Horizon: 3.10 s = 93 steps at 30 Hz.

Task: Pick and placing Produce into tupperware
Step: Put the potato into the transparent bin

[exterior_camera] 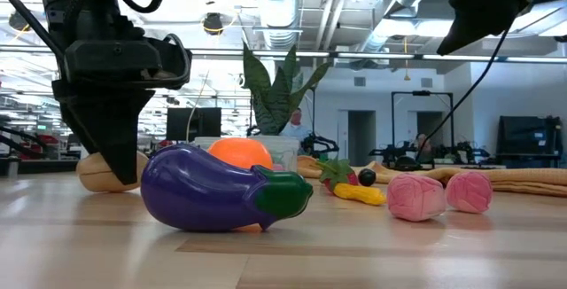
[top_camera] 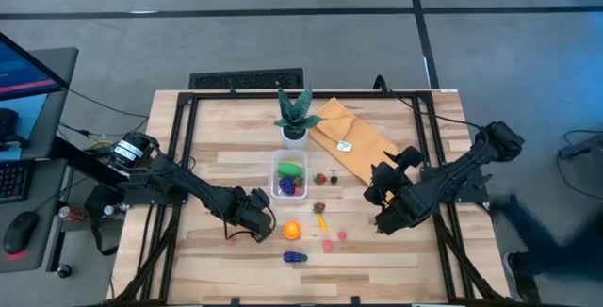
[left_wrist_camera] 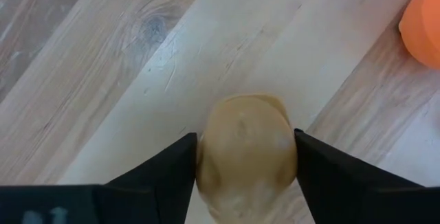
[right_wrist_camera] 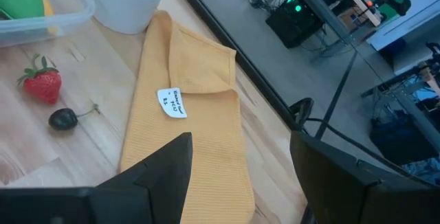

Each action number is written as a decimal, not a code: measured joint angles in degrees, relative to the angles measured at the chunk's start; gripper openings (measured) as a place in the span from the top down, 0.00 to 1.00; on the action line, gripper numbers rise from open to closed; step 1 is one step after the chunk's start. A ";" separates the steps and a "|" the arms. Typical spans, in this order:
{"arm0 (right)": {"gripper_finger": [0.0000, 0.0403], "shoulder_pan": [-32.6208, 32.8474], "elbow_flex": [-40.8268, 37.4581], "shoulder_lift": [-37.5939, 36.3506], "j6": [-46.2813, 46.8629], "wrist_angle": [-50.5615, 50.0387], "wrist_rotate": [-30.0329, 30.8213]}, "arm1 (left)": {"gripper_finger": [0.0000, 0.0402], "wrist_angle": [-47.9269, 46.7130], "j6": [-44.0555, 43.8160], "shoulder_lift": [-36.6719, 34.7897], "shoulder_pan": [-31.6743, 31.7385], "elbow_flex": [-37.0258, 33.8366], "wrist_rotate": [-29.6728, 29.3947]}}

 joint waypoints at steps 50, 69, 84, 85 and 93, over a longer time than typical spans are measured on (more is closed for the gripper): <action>0.41 -0.01 -2.99 0.04 -0.47 2.63 -0.11 | 0.47 -15.48 42.13 -0.02 14.85 20.59 -10.71; 0.41 -0.01 -6.60 0.04 1.01 4.28 -0.16 | 0.47 0.38 64.00 -0.02 27.65 20.59 -2.72; 0.41 1.26 -6.62 0.00 0.98 4.72 0.03 | 0.47 4.48 69.48 8.06 27.69 20.59 -1.75; 0.41 1.27 -6.62 0.00 0.98 4.78 0.03 | 0.47 4.91 69.48 8.22 27.72 20.59 -1.74; 0.41 1.27 -6.62 0.01 0.96 5.07 0.06 | 0.47 5.07 68.44 9.30 28.47 20.61 -2.05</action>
